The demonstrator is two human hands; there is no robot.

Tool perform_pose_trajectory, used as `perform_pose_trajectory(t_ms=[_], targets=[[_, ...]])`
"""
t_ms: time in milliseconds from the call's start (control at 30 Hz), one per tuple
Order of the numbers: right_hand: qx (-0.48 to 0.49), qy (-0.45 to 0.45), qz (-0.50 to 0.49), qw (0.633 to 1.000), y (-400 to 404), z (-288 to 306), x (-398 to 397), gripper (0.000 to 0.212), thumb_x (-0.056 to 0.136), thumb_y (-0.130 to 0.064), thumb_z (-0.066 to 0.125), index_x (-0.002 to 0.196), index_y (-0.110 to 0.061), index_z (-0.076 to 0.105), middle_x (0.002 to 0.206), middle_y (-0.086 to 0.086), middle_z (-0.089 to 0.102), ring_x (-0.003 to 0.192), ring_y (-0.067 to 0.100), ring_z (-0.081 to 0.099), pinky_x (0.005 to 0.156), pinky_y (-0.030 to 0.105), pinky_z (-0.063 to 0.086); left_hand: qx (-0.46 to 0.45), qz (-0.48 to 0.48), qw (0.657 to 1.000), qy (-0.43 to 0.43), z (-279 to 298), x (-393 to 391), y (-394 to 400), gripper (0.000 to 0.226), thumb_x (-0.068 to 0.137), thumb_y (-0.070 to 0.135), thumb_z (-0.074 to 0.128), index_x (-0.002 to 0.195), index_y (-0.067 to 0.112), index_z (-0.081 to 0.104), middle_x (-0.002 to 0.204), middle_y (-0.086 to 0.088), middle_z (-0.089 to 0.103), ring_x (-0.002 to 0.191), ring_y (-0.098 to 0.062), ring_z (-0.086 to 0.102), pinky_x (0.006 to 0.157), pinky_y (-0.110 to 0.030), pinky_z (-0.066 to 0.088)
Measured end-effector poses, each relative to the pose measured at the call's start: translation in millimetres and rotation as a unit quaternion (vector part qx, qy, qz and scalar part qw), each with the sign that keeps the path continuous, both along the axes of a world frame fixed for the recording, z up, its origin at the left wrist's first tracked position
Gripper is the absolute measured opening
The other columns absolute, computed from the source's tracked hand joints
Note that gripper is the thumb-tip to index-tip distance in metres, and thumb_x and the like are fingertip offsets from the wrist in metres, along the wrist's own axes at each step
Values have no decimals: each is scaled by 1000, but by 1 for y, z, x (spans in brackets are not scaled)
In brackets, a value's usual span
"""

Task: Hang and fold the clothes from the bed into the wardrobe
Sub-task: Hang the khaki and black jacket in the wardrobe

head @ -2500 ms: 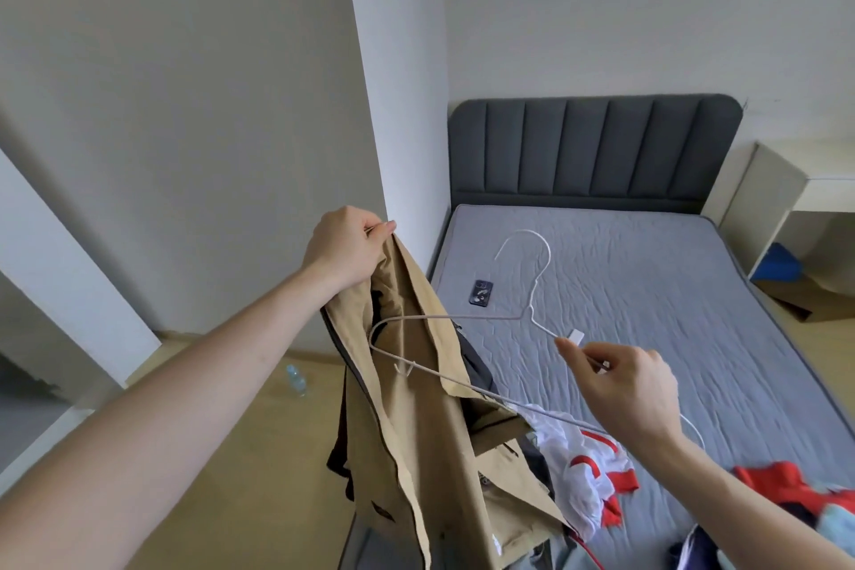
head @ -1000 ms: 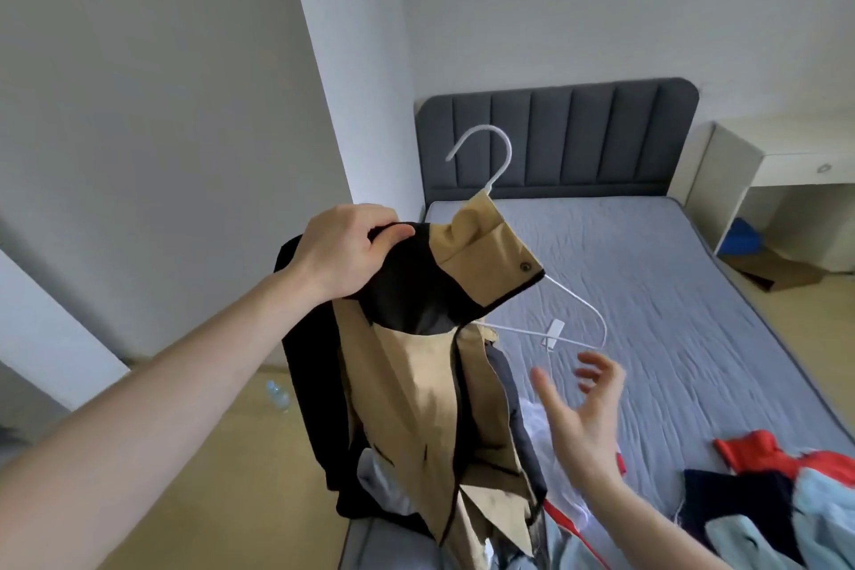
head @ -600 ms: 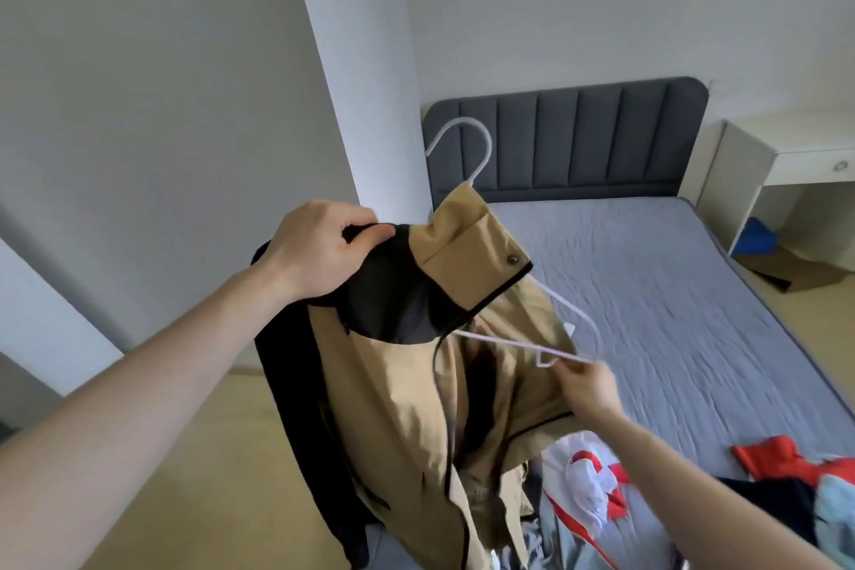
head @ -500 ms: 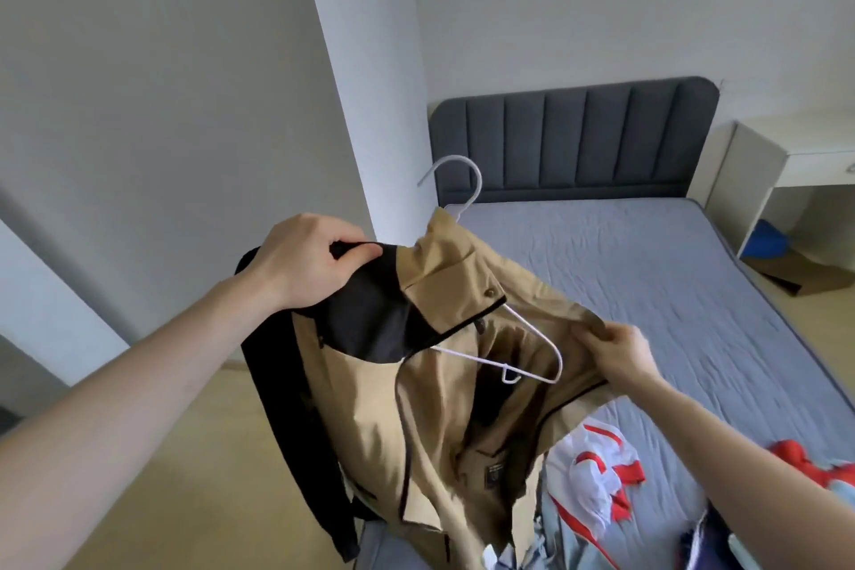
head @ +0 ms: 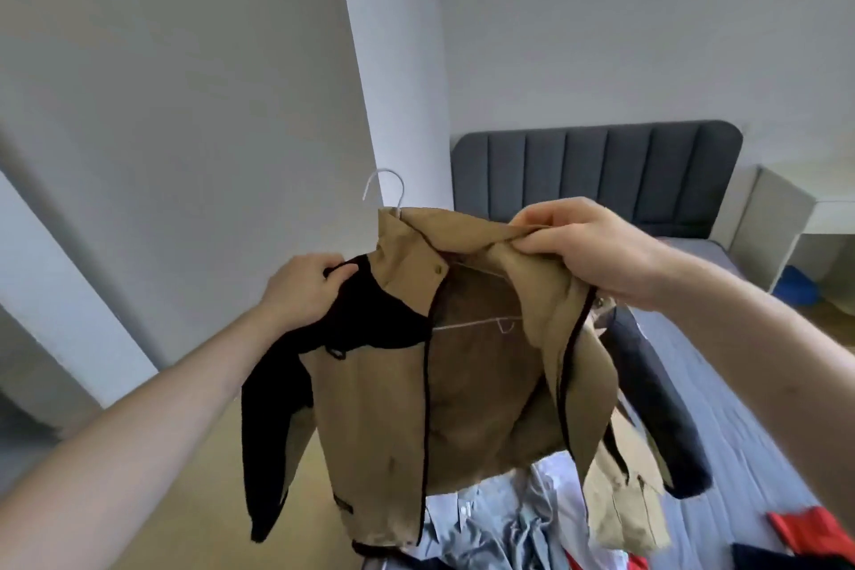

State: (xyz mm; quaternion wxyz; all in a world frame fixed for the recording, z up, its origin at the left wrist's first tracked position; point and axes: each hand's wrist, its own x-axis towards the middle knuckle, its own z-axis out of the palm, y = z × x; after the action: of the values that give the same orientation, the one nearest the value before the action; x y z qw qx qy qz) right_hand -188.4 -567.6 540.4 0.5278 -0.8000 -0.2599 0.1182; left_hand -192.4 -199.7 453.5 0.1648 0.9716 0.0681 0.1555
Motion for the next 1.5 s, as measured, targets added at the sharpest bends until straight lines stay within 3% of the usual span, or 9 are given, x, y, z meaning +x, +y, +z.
perform_pose_trajectory(t_ms=[267,400,567,667,900,1000,1100,1200,1500], targets=[[-146,-27,120,982,72,-79,-37,25,104,-22,52,86,-38,47,95,0,72,76,20,74,72,43,65,-113,-21,987,-113,31,-1,-39,44,95,59,45,77,25,67,68,5,66,72,-20,64,72,-45,55],[-169,-46,130,976,63,-87,-30,19,101,-40,58,119,-33,60,121,-14,69,95,2,70,76,18,59,-117,-48,982,-139,40,-9,-50,45,95,57,48,73,21,64,63,2,62,69,-22,62,68,-43,51],[-100,-138,27,985,27,-57,-23,8,95,-29,70,94,-31,77,82,-14,76,76,1,71,71,14,53,-117,-56,981,-142,43,-27,-33,49,95,58,48,74,16,64,61,-4,60,65,-26,61,67,-50,52],[-31,-207,-115,971,16,-46,-6,12,88,-23,76,84,-34,73,86,-17,74,78,-1,70,71,21,51,-128,-58,979,-145,43,-39,-16,42,97,53,52,76,21,69,64,-1,65,67,-23,64,69,-50,53],[-154,-287,-108,939,54,-51,40,53,88,-50,73,136,-36,57,133,-19,57,127,13,47,103,35,40,-154,-42,974,-161,42,-65,34,51,95,56,53,78,11,68,66,-12,62,65,-31,60,68,-51,52],[-162,-286,-60,943,91,-52,47,50,91,-56,66,135,-35,59,126,-19,63,120,12,53,104,38,45,-155,-29,973,-169,45,-79,62,49,97,53,54,79,9,69,69,-14,64,67,-32,62,70,-50,52],[-163,-276,-25,947,131,-44,54,20,94,-52,64,98,-33,70,85,-16,71,84,8,63,82,38,55,-158,-8,972,-175,49,-97,90,44,102,36,60,70,6,62,62,-16,52,62,-34,52,64,-45,46],[-163,-257,45,952,174,-39,47,35,96,-44,63,72,-19,60,60,-6,55,58,12,46,62,34,43,-166,15,973,-161,51,-119,120,38,103,33,60,74,10,69,64,-11,60,65,-30,59,67,-44,48],[-1,-142,146,979,336,-80,-2,35,96,-36,65,80,-6,63,70,-3,54,68,10,46,67,35,39,-121,115,975,-145,37,-186,247,17,100,45,60,90,43,74,95,17,66,96,-8,64,90,-36,51]])
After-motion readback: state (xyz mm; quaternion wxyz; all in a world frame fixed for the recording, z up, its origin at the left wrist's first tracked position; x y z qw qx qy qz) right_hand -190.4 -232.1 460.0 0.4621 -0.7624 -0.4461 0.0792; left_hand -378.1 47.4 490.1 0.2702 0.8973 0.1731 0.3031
